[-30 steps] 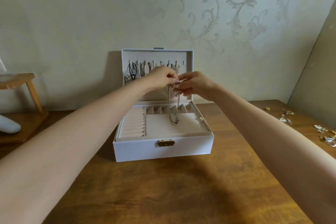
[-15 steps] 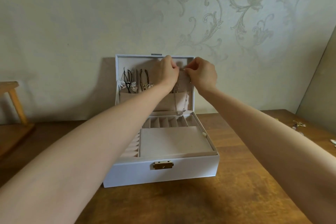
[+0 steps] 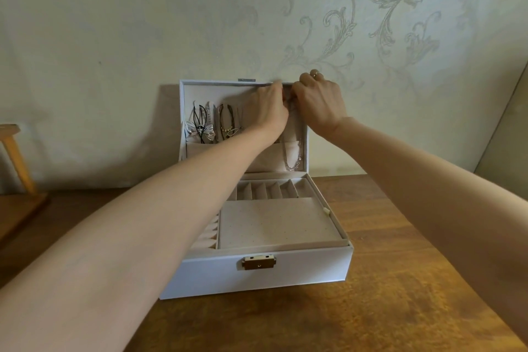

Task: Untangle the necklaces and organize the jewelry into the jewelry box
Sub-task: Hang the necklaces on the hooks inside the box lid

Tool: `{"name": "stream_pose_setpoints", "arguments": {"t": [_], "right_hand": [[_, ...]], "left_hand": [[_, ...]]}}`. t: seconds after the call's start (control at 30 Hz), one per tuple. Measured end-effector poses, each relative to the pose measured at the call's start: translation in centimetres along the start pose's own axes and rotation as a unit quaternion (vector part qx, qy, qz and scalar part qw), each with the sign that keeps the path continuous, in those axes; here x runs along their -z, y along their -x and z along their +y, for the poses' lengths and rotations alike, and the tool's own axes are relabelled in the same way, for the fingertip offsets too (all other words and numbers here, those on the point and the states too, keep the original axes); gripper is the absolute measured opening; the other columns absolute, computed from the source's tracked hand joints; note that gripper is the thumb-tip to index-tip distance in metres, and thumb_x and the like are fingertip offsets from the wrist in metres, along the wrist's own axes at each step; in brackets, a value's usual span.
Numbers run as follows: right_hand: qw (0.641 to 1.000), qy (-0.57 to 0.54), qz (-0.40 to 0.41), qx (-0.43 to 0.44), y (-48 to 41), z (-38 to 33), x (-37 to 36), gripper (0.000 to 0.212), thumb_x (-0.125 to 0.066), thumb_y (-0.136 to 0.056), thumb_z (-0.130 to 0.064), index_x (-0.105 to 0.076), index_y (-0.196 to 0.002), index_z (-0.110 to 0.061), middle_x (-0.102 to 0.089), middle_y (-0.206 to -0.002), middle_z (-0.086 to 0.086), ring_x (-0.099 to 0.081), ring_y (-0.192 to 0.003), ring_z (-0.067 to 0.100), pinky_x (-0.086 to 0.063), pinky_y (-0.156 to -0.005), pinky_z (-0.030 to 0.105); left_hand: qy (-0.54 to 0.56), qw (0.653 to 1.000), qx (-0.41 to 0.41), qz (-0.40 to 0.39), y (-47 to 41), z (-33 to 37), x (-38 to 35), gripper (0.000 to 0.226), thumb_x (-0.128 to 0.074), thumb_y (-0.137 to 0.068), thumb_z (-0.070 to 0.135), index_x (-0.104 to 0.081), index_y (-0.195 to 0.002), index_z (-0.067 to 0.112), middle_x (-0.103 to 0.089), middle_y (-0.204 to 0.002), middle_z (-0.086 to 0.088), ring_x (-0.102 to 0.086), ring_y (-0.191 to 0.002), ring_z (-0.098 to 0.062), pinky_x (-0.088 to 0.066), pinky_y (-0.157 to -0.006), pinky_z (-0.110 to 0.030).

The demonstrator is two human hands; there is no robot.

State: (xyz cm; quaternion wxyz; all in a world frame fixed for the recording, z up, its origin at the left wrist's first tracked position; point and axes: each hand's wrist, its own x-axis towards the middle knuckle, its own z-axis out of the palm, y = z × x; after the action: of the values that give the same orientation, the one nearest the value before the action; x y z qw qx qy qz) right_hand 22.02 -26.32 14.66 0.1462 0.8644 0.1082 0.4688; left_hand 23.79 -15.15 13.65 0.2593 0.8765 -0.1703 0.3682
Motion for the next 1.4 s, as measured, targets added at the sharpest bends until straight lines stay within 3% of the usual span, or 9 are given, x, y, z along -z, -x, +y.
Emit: {"name": "stream_pose_setpoints", "arguments": {"t": [0.13,0.2,0.3,0.57,0.73,0.9,1.1,1.27,1.4], "right_hand": [[1.0,-0.007,-0.019,-0.013,0.0,0.2,-0.2,0.008,-0.056,-0.082,0.002,-0.064,-0.081,0.004,-0.058,-0.086,0.022,-0.056,-0.093,0.039,-0.029,-0.053,0.034],[0.999,0.01,-0.031,-0.026,0.1,0.4,-0.6,0.015,-0.053,-0.086,-0.004,-0.067,-0.087,-0.002,-0.054,-0.098,0.018,-0.052,-0.096,0.036,-0.029,-0.057,0.034],[0.996,0.009,-0.066,-0.052,0.2,0.2,-0.8,0.019,-0.05,-0.088,-0.01,-0.068,-0.094,-0.009,-0.051,-0.105,0.012,-0.051,-0.097,0.032,-0.028,-0.059,0.034],[0.989,-0.074,-0.047,-0.122,0.1,0.4,-0.6,0.021,-0.047,-0.088,-0.016,-0.062,-0.102,-0.01,-0.059,-0.102,0.01,-0.059,-0.087,0.035,-0.03,-0.061,0.032],[0.981,-0.116,-0.046,-0.151,0.0,0.4,-0.5,0.021,-0.05,-0.083,-0.013,-0.064,-0.099,-0.012,-0.062,-0.099,0.009,-0.059,-0.088,0.034,-0.033,-0.064,0.032],[0.963,-0.16,-0.068,-0.206,-0.1,0.5,0.0,0.02,-0.055,-0.083,-0.016,-0.068,-0.099,-0.018,-0.069,-0.095,0.01,-0.059,-0.093,0.032,-0.035,-0.068,0.031],[0.956,-0.189,-0.115,-0.194,-0.6,0.9,0.7,0.024,-0.055,-0.082,-0.012,-0.07,-0.098,-0.02,-0.068,-0.084,0.01,-0.06,-0.093,0.03,-0.039,-0.07,0.03],[0.956,-0.193,-0.136,-0.176,-0.2,1.1,0.9,0.022,-0.053,-0.083,-0.012,-0.068,-0.098,-0.019,-0.047,-0.06,-0.001,-0.06,-0.09,0.028,-0.038,-0.068,0.03],[0.956,-0.191,-0.137,-0.177,-0.2,1.1,0.8,0.022,-0.053,-0.084,-0.013,-0.066,-0.1,-0.02,-0.054,-0.064,0.002,-0.06,-0.091,0.028,-0.036,-0.066,0.03]], "left_hand": [[0.05,0.999,-0.004,-0.012,-0.1,-0.4,-0.4,0.015,-0.051,-0.088,0.006,-0.054,-0.103,0.009,-0.064,-0.099,-0.014,-0.059,-0.089,-0.034,-0.037,-0.059,-0.038],[0.092,0.996,0.005,-0.017,-0.1,-0.5,-0.9,0.016,-0.052,-0.084,0.0,-0.052,-0.098,0.009,-0.063,-0.092,-0.014,-0.058,-0.084,-0.033,-0.044,-0.061,-0.042],[0.093,0.994,0.024,-0.044,0.1,-0.4,-1.3,0.013,-0.052,-0.084,-0.001,-0.052,-0.092,0.009,-0.06,-0.09,-0.011,-0.054,-0.083,-0.029,-0.037,-0.06,-0.037],[0.107,0.99,0.083,-0.036,0.2,0.6,-0.4,0.016,-0.049,-0.092,0.006,-0.053,-0.108,0.006,-0.058,-0.11,-0.014,-0.053,-0.101,-0.027,-0.027,-0.061,-0.023],[0.098,0.99,0.088,-0.048,0.4,0.3,-0.9,0.012,-0.055,-0.089,0.011,-0.056,-0.099,0.004,-0.06,-0.106,-0.016,-0.057,-0.096,-0.032,-0.043,-0.068,-0.038],[0.063,0.993,0.082,-0.052,0.8,0.0,-1.1,0.017,-0.059,-0.09,0.021,-0.059,-0.098,0.006,-0.063,-0.103,-0.015,-0.059,-0.097,-0.033,-0.049,-0.073,-0.04],[0.015,0.995,0.075,-0.059,1.4,-0.1,-1.1,0.016,-0.059,-0.09,0.021,-0.061,-0.1,0.009,-0.066,-0.102,-0.011,-0.06,-0.096,-0.029,-0.037,-0.063,-0.031],[0.026,0.994,0.074,-0.071,2.0,0.1,-1.1,0.012,-0.058,-0.09,0.016,-0.06,-0.098,0.008,-0.065,-0.099,-0.012,-0.06,-0.093,-0.03,-0.038,-0.06,-0.033],[0.045,0.993,0.082,-0.079,2.0,0.4,-0.7,0.011,-0.057,-0.089,0.015,-0.06,-0.094,0.006,-0.065,-0.097,-0.013,-0.061,-0.091,-0.031,-0.038,-0.058,-0.033]]}}
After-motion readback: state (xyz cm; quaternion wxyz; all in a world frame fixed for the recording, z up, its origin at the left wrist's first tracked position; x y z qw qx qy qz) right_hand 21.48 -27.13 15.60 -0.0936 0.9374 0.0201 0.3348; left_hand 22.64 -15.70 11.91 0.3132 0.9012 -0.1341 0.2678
